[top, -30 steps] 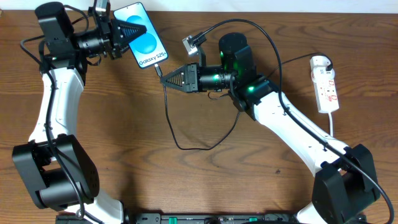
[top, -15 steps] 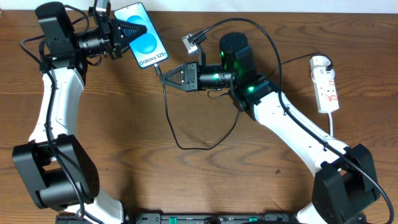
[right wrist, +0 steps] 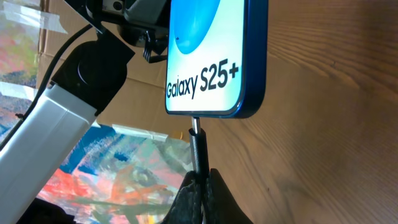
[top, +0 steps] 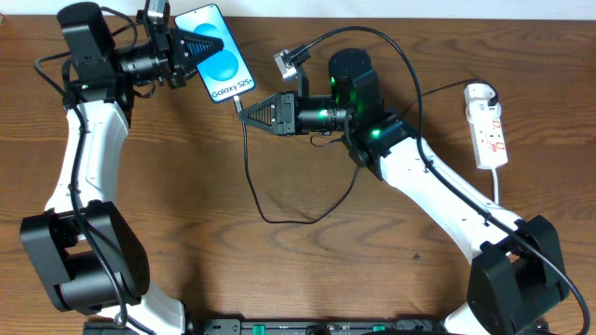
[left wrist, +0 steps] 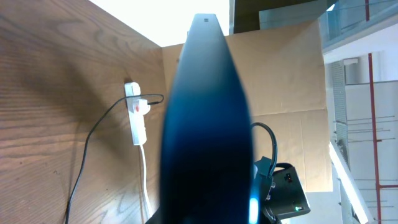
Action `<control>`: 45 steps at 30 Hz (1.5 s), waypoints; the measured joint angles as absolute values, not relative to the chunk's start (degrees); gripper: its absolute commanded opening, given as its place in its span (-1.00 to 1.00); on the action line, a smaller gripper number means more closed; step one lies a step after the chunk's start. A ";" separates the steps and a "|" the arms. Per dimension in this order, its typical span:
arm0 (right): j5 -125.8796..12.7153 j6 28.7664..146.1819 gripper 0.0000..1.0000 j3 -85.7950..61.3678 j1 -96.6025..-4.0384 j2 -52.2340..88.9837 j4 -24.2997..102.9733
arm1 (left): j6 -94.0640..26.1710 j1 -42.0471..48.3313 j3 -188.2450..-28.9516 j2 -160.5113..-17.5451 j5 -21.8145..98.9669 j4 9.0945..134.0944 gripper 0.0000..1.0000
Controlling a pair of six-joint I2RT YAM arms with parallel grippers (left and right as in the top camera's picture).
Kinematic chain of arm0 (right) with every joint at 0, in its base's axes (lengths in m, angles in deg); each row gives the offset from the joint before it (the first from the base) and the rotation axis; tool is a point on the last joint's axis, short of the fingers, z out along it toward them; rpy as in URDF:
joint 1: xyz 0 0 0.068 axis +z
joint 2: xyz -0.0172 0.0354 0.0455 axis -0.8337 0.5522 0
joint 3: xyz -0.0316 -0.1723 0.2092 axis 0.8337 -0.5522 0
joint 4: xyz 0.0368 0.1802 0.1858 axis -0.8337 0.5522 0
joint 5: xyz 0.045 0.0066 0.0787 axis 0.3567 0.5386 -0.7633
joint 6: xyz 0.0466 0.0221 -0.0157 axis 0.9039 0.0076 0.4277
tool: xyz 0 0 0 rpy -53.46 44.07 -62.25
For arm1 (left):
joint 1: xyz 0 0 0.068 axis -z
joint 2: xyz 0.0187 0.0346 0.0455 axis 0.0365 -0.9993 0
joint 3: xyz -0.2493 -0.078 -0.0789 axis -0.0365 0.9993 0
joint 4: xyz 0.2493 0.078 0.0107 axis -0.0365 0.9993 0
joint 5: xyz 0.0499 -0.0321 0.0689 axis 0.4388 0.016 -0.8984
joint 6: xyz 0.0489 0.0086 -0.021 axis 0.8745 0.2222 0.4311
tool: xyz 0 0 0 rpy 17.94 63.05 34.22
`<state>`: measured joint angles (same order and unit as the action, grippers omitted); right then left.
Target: Plug charger to phone and switch on socket
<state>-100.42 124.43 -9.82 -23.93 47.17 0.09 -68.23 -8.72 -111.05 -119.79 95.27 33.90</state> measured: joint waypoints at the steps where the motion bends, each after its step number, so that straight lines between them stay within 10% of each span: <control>1: -100.37 124.43 -0.98 -9.82 -23.93 47.17 0.07 | -68.21 -8.72 -111.05 -119.79 95.29 33.90 -0.85; 34: -97.44 125.51 -0.98 -10.00 -25.31 47.17 -3.12 | -67.99 -8.56 -111.05 -119.79 97.13 33.75 -0.86; 45: -92.79 118.16 -0.74 -10.04 -25.31 47.17 14.19 | -62.15 -10.44 -111.05 -119.79 96.58 33.79 -0.85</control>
<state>-92.79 118.16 -10.04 -25.31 47.17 14.19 -62.15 -10.44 -111.05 -119.79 96.58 33.79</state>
